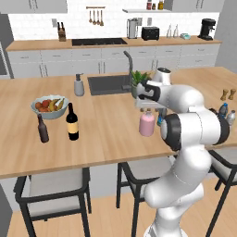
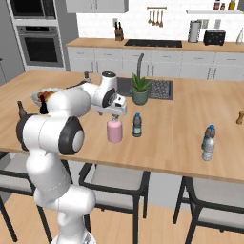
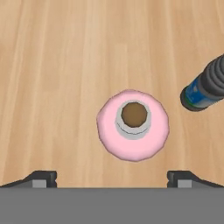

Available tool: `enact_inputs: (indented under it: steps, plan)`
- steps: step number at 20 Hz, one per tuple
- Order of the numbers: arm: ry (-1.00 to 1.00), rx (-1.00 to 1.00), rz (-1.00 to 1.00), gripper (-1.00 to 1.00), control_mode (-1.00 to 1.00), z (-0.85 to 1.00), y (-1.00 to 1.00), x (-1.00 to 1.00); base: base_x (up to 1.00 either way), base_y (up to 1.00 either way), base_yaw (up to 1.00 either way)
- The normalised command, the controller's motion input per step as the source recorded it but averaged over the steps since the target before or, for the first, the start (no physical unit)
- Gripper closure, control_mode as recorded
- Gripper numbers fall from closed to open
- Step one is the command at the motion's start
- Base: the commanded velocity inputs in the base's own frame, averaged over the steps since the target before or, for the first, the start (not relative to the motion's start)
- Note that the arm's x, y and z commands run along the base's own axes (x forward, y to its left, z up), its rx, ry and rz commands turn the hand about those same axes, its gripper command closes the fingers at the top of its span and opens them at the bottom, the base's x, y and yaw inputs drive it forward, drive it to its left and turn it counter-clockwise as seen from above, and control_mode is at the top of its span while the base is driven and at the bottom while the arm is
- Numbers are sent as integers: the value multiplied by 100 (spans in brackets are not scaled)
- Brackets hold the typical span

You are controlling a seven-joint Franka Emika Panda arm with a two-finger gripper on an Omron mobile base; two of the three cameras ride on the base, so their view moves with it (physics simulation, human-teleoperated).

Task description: Move the plastic bottles in the middle to the plastics group, and the glass bottles in the middle to the glass group.

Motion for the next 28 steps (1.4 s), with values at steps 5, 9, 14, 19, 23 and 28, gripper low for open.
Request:
enact_inputs:
  steps: [5, 9, 14, 19, 23, 28]
  plan:
    - [0, -8, 0, -100, -100, -1, -1, 45, 0, 0, 0]
    - [0, -8, 0, -100, -100, 0, 0, 27, 0, 0, 0]
    - [0, 0, 0, -100, -100, 4, 0, -13, 0, 0, 0]
    - [0, 0, 0, -100, -100, -15, -30, -1, 0, 0, 0]
    - [0, 0, 0, -100, -100, -20, -19, 0, 0, 0, 0]
    - [0, 0, 2, -100, -100, -12, 7, 0, 0, 0, 0]
